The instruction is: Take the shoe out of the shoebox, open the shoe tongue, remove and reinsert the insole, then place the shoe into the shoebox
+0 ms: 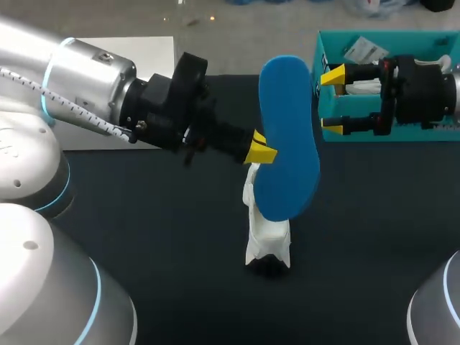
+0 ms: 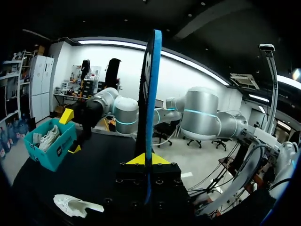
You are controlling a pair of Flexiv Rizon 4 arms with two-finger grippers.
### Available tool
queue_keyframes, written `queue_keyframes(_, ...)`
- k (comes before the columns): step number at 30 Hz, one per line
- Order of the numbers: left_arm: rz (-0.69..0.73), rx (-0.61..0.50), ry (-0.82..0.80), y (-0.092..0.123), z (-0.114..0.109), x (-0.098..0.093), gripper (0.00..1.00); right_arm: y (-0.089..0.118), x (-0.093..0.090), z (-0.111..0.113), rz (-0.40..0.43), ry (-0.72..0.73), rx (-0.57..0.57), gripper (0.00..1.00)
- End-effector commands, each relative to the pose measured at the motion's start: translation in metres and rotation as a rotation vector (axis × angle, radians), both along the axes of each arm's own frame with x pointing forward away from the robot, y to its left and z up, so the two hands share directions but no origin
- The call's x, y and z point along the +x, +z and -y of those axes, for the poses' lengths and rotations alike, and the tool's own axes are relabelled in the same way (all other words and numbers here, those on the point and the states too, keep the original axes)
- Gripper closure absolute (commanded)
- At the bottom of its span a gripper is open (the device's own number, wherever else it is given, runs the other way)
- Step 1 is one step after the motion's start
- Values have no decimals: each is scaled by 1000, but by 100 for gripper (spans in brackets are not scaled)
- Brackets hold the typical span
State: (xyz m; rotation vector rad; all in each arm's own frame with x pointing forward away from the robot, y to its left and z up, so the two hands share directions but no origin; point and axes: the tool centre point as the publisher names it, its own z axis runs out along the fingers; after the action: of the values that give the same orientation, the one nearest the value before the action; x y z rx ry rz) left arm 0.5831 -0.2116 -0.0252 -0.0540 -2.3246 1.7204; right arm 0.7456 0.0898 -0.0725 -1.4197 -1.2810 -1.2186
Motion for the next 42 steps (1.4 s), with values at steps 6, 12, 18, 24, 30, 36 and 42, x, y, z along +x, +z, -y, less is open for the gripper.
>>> queue_keyframes(6,490,96,-99,4,-5,19,100,0,1,-3,-1,0,-2,0)
queue_keyframes(12,490,96,-99,4,-5,19,100,0,1,-3,-1,0,-2,0)
queue_keyframes(18,582,63,-67,-5,-4,26,100,0,1,-3,-1,0,-2,0)
queue_keyframes(24,791,-182,-47,-16,-1,42,100,0,1,-3,-1,0,-2,0)
queue_keyframes(30,900,-203,-57,-14,4,57,100,0,1,-3,-1,0,-2,0)
queue_keyframes(36,900,-203,-57,-14,4,57,100,0,1,-3,-1,0,-2,0)
queue_keyframes(42,952,-207,-48,-21,4,63,100,0,1,-3,-1,0,-2,0)
